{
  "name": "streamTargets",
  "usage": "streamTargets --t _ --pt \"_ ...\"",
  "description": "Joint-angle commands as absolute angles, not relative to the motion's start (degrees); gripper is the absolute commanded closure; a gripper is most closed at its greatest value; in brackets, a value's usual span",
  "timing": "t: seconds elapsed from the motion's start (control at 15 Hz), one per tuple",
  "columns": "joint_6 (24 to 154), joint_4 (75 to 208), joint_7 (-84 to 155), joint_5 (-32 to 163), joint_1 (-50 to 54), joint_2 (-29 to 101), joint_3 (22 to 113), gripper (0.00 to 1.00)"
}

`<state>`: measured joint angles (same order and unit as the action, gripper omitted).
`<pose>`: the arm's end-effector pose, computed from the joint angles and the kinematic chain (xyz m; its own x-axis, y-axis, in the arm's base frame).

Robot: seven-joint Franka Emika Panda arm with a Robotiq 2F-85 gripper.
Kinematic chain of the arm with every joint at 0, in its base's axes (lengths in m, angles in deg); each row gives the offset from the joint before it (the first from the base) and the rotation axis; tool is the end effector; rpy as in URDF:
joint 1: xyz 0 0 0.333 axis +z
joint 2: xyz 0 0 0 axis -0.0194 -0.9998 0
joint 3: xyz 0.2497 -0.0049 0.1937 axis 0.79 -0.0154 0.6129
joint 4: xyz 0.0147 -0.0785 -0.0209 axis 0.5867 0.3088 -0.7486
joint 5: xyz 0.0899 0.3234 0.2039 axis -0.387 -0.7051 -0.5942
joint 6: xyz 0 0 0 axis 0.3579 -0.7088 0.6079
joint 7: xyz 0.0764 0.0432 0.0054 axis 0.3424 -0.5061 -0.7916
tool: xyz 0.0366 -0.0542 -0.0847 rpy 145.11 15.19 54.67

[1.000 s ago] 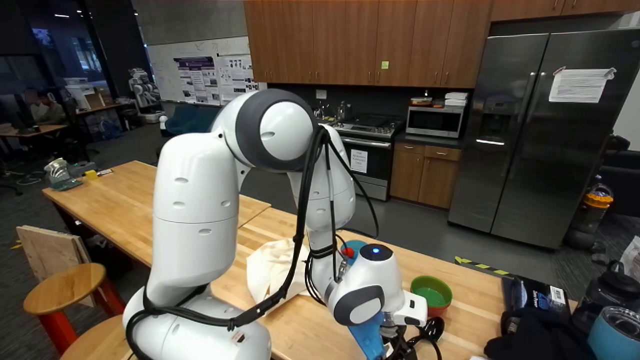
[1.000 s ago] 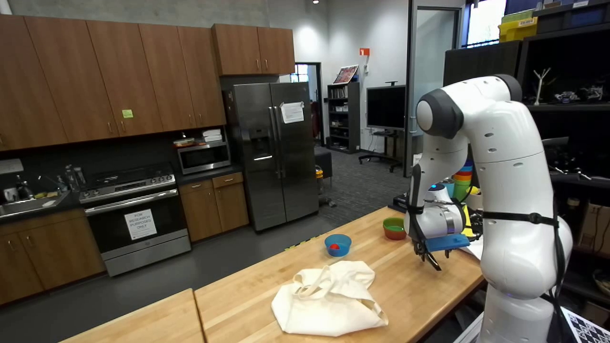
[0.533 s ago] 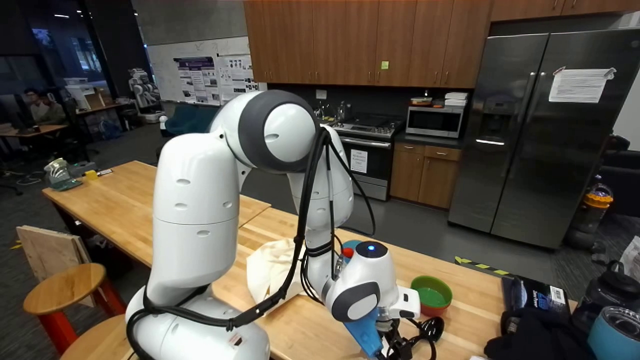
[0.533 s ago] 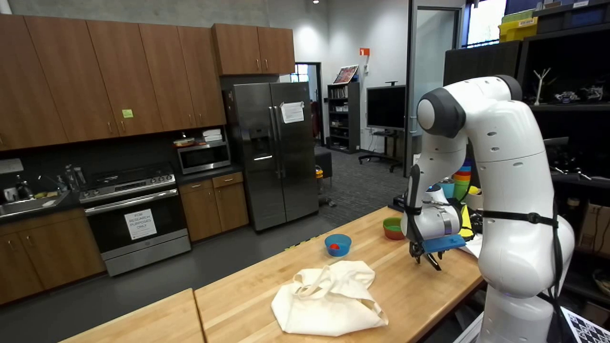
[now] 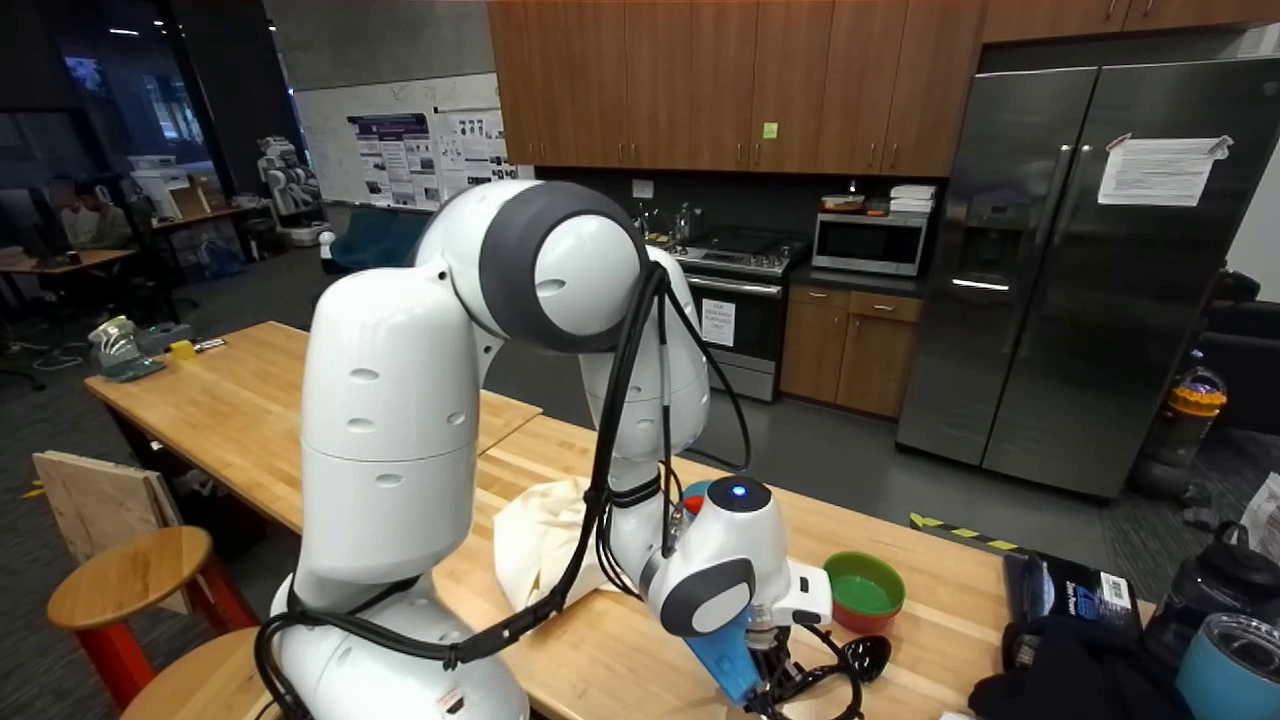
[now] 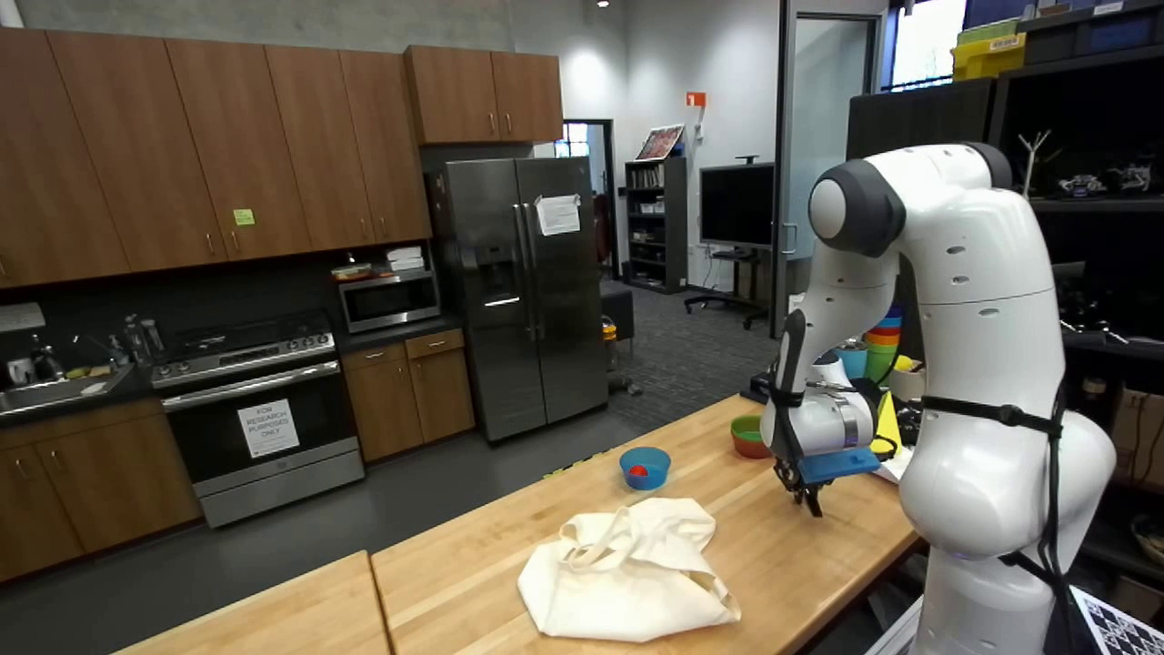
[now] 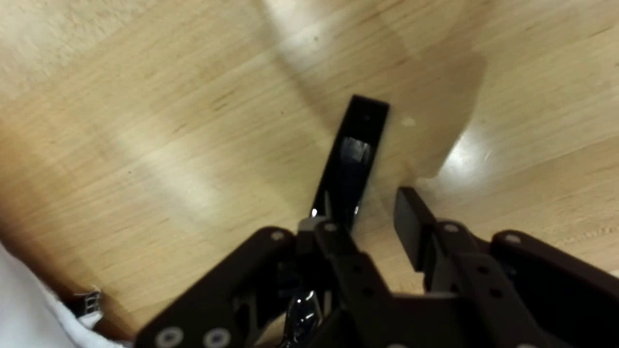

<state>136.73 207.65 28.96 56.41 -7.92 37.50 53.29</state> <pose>0.3389 -0.1952 0.1597 0.8568 -0.4850 0.1751 -0.5024 -0.8616 0.0723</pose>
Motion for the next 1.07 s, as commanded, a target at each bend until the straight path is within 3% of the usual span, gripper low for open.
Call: streamTargets --t 0.0,0.2,0.27,0.33,0.47,1.0 --pt "138.18 209.01 27.33 56.00 -12.75 38.61 57.73 0.99" --pt "138.97 207.59 27.36 55.91 -16.82 37.35 61.89 0.99" --pt "139.37 208.06 27.35 56.05 -17.92 37.56 62.93 0.94" --pt "139.48 208.00 27.27 56.12 -19.50 37.58 64.31 0.71" --pt "140.47 207.91 27.10 56.03 -20.70 37.40 65.21 0.65" --pt "142.95 207.91 25.82 55.43 -19.88 37.96 62.65 0.12"
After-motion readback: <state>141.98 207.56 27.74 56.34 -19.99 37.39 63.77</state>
